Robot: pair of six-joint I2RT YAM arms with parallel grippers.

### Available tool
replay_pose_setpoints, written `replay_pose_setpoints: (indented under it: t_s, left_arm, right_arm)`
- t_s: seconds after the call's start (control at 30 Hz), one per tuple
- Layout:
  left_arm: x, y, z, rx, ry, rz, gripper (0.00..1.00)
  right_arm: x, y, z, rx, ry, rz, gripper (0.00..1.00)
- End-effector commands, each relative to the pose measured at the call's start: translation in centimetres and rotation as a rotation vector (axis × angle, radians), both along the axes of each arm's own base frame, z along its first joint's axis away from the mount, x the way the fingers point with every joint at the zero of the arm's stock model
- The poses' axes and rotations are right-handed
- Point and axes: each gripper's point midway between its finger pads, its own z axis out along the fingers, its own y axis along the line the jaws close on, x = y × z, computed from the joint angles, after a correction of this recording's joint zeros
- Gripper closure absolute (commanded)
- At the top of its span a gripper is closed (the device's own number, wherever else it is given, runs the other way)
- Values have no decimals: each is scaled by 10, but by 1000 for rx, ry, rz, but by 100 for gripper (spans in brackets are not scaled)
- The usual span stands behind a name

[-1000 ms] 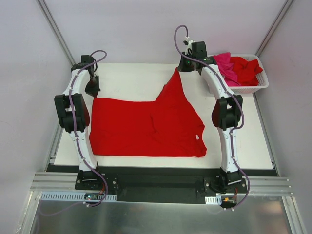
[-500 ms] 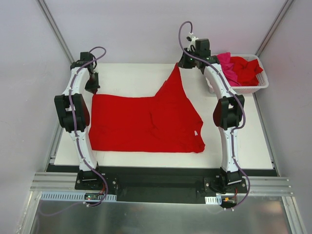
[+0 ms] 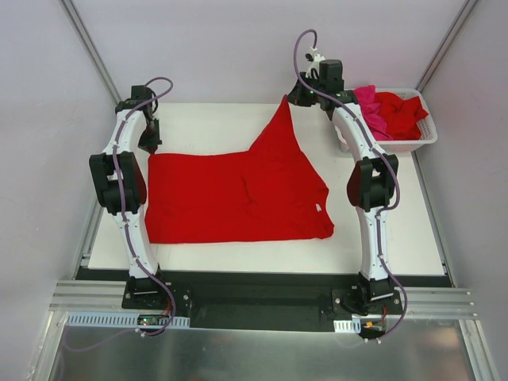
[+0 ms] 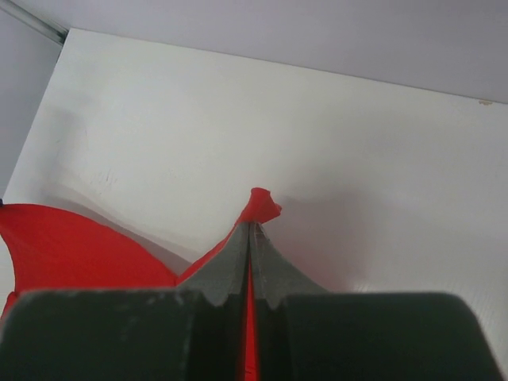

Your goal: Fold and stack the t-shirts

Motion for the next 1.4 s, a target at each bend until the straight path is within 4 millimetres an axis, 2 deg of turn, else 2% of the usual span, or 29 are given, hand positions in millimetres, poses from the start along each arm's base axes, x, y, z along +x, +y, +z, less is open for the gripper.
replay_pose_setpoints:
  t_s: [0.0, 0.23, 0.4, 0.6, 0.67, 0.7, 0.73, 1.17, 1.33, 1.37]
  left_arm:
    - [7, 6, 11, 27, -24, 23, 100]
    - [3, 1, 18, 12, -35, 15, 100]
    - [-6, -1, 24, 8, -39, 12, 100]
    - [-14, -7, 34, -1, -50, 2, 100]
    - [-19, -9, 36, -3, -49, -3, 100]
    - [-21, -9, 36, -6, -48, -3, 100]
    - [-26, -12, 37, -7, -46, -7, 100]
    - [-51, -27, 50, -20, -57, -13, 100]
    - [-61, -26, 56, -7, -64, -9, 100]
    - [-62, -25, 58, -2, -67, -9, 100]
  right_arm:
    - [4, -1, 75, 72, -167, 4, 99]
    - [-5, -1, 77, 75, -150, 18, 99]
    - [-18, 6, 71, 73, -120, 55, 99]
    - [-34, 14, 81, 84, -123, 91, 99]
    - [-40, 17, 77, 75, -105, 103, 99]
    - [-44, 16, 84, 74, -115, 106, 99]
    - [-48, 16, 77, 68, -95, 108, 99]
    - [-91, 20, 113, 43, -111, 143, 99]
    - [-106, 16, 106, -12, -89, 155, 99]
    - [-110, 15, 110, -19, -98, 151, 99]
